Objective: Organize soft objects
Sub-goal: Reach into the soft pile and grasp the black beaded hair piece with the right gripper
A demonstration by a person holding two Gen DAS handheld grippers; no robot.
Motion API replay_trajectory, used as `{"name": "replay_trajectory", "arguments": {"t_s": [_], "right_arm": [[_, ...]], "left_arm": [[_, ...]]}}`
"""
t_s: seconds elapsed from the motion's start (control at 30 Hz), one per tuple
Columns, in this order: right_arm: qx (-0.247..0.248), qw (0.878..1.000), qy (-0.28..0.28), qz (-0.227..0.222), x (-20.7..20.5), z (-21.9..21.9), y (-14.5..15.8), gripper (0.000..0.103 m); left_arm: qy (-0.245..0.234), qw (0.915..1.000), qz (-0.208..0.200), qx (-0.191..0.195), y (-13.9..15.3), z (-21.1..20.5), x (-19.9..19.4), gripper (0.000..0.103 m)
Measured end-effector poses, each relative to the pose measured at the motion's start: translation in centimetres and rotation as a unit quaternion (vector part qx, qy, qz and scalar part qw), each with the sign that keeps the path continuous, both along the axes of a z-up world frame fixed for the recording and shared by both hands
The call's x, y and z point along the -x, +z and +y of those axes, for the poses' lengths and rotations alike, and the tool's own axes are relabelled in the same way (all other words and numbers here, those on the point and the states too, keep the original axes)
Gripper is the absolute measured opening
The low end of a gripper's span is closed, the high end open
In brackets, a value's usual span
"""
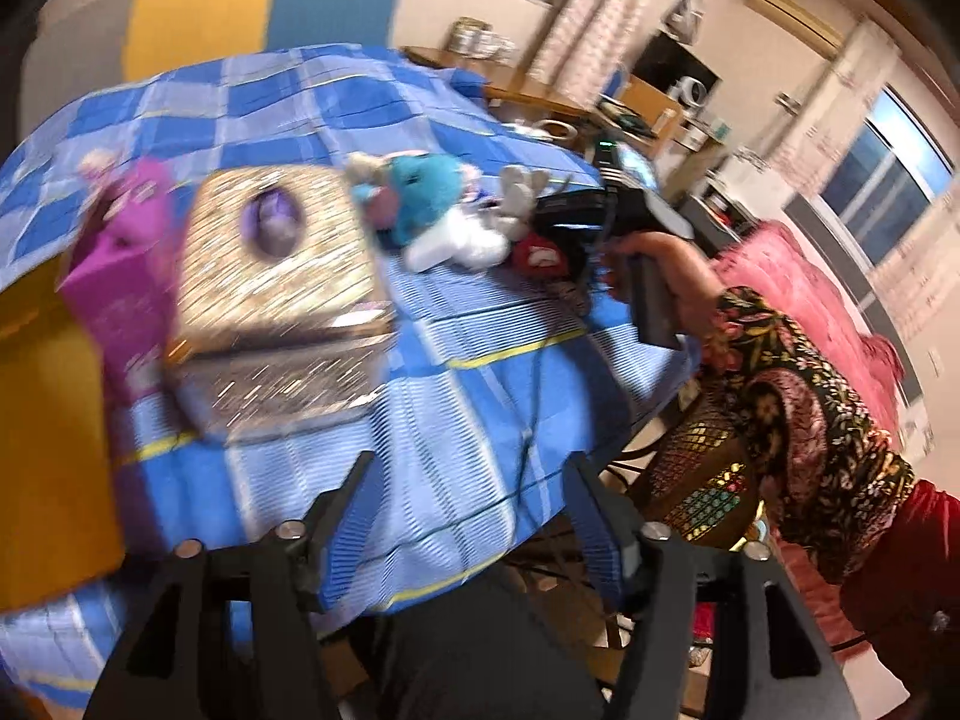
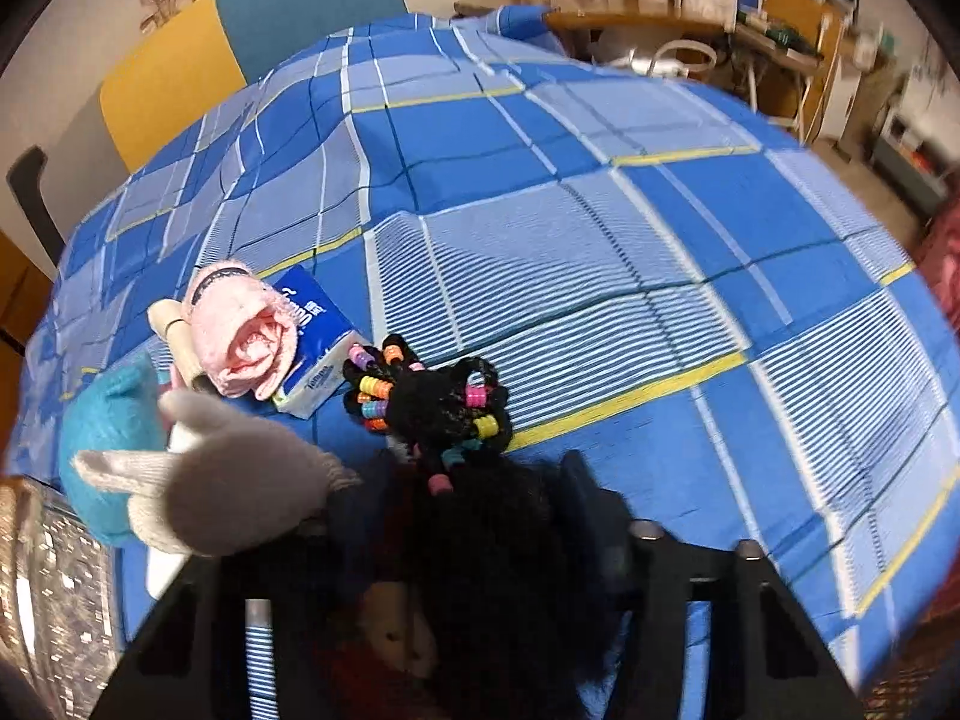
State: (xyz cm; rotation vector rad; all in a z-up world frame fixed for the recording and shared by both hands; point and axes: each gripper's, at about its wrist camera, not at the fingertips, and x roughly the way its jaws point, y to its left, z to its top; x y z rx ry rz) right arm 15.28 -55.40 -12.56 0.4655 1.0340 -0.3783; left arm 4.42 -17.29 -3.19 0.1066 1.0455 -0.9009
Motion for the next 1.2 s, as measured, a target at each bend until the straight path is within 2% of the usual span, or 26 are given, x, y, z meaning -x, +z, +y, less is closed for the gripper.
{"name": "replay_trajectory", "arguments": {"t_s": [0.03, 0.1, 0.17, 0.23, 0.33, 0.47, 0.5, 0.67, 0.77, 0.83, 0.87, 0.93, 1.0, 1.07, 1.1, 1.2], "right_arm": [[-0.009, 1.000, -0.002, 0.003, 0.0, -0.2, -0.2, 0.034], [-0.029, 1.000, -0.001, 0.001, 0.2, -0.4, -0.4, 0.026], [-0.044, 0.999, -0.005, -0.016, 0.6, -0.7, 0.1, 0.021], [-0.046, 0.998, -0.009, -0.036, 1.1, -0.9, 0.9, 0.012], [-0.042, 0.997, -0.020, -0.059, 2.1, -1.2, 2.0, 0.010], [-0.042, 0.996, -0.047, -0.063, 3.1, -2.0, 2.5, 0.006], [-0.042, 0.996, -0.056, -0.063, 3.4, -2.4, 2.6, 0.004], [-0.048, 0.994, -0.077, -0.058, 4.1, -3.4, 2.4, 0.004], [-0.068, 0.995, -0.041, -0.065, 3.1, -2.6, 2.2, 0.010], [-0.061, 0.997, -0.025, -0.050, 2.2, -1.9, 1.7, 0.048], [-0.049, 0.998, -0.024, -0.037, 1.8, -1.7, 1.3, 0.052], [-0.047, 0.999, -0.018, -0.006, 0.8, -1.8, 0.1, 0.052], [-0.060, 0.998, -0.022, 0.019, 0.3, -2.1, -1.1, 0.052], [-0.056, 0.998, -0.022, 0.019, 0.0, -2.3, -1.2, 0.045], [-0.054, 0.998, -0.017, 0.018, -0.1, -2.2, -1.1, 0.019], [-0.064, 0.997, -0.034, 0.012, 0.6, -2.6, -0.8, 0.016]], "left_arm": [[-0.006, 1.0000, -0.001, -0.001, 0.0, -0.7, -0.1, 0.070], [-0.016, 0.9998, -0.006, -0.008, 0.0, -2.4, -0.6, 0.070], [-0.025, 0.9995, -0.016, -0.014, 0.0, -4.4, -1.2, 0.070], [-0.030, 0.9989, -0.027, -0.022, 0.2, -5.9, -1.5, 0.070], [-0.040, 0.9977, -0.045, -0.030, 0.2, -8.6, -2.1, 0.070], [-0.046, 0.9960, -0.063, -0.044, -0.5, -12.7, -3.9, 0.070], [-0.046, 0.9960, -0.060, -0.047, -0.9, -13.7, -4.7, 0.070], [-0.035, 0.9968, -0.041, -0.059, -2.6, -17.8, -7.9, 0.070], [-0.036, 0.9957, -0.055, -0.066, -3.0, -20.4, -9.4, 0.070], [-0.038, 0.9946, -0.063, -0.072, -3.4, -21.9, -10.3, 0.070], [-0.041, 0.9940, -0.064, -0.079, -3.7, -22.5, -10.7, 0.070], [-0.036, 0.9929, -0.062, -0.095, -4.3, -23.0, -11.3, 0.070], [-0.037, 0.9939, -0.055, -0.089, -4.5, -23.1, -11.5, 0.070], [-0.035, 0.9932, -0.059, -0.093, -4.7, -23.4, -11.8, 0.070], [-0.034, 0.9931, -0.062, -0.094, -4.8, -23.5, -11.9, 0.070], [-0.020, 0.9939, -0.060, -0.091, -5.0, -23.9, -12.9, 0.070]]}}
